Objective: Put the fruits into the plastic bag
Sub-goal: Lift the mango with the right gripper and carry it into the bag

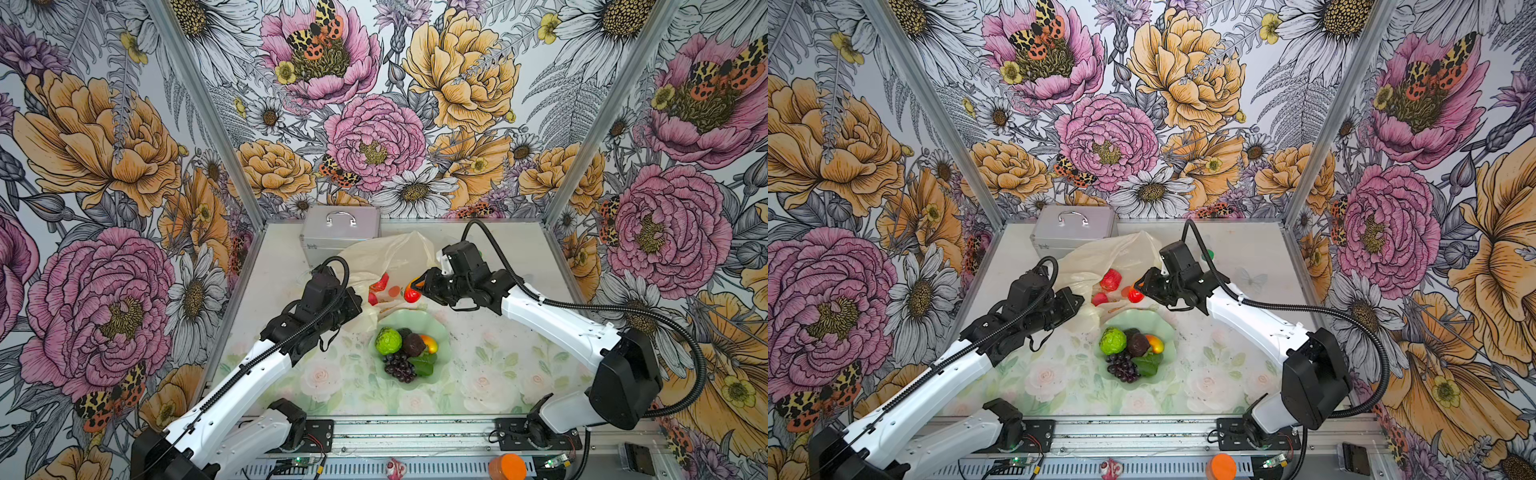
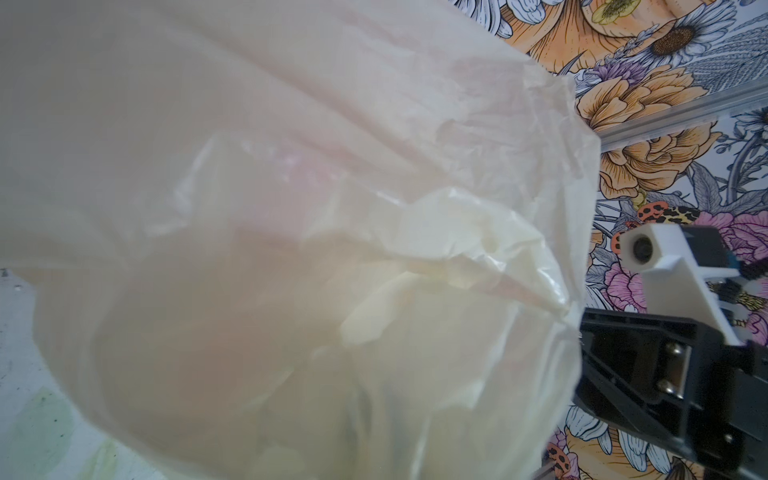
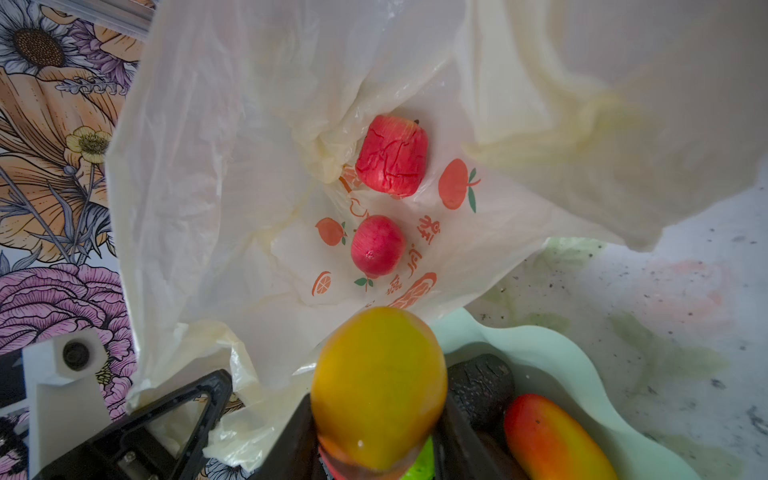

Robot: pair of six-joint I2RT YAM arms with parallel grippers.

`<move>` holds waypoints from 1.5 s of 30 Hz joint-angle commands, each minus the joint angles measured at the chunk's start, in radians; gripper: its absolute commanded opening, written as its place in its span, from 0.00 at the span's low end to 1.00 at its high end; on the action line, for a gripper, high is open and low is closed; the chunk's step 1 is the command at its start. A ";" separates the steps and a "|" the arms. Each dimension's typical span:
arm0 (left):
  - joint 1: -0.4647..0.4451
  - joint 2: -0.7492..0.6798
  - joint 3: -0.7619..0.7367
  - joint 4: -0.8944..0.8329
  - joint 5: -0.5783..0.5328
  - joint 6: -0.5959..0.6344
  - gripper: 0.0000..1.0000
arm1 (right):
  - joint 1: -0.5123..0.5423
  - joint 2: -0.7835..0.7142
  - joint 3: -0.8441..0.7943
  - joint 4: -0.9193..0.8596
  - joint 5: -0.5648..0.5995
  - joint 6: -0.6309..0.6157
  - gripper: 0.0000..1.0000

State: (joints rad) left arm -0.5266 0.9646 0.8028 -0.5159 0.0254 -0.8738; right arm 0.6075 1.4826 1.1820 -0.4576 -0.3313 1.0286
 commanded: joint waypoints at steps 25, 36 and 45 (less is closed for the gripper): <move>-0.043 -0.019 0.020 0.018 -0.045 -0.016 0.00 | 0.029 0.548 0.373 0.345 -0.265 0.213 0.35; -0.041 0.000 0.033 0.072 -0.042 -0.020 0.00 | 0.064 0.744 0.495 0.519 -0.320 0.350 0.37; -0.052 -0.008 0.019 0.070 -0.069 -0.085 0.00 | 0.083 0.855 0.589 0.522 -0.346 0.362 0.49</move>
State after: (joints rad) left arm -0.5732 0.9707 0.8143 -0.4686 -0.0101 -0.9192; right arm 0.6827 2.3020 1.7321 0.0425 -0.6575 1.3834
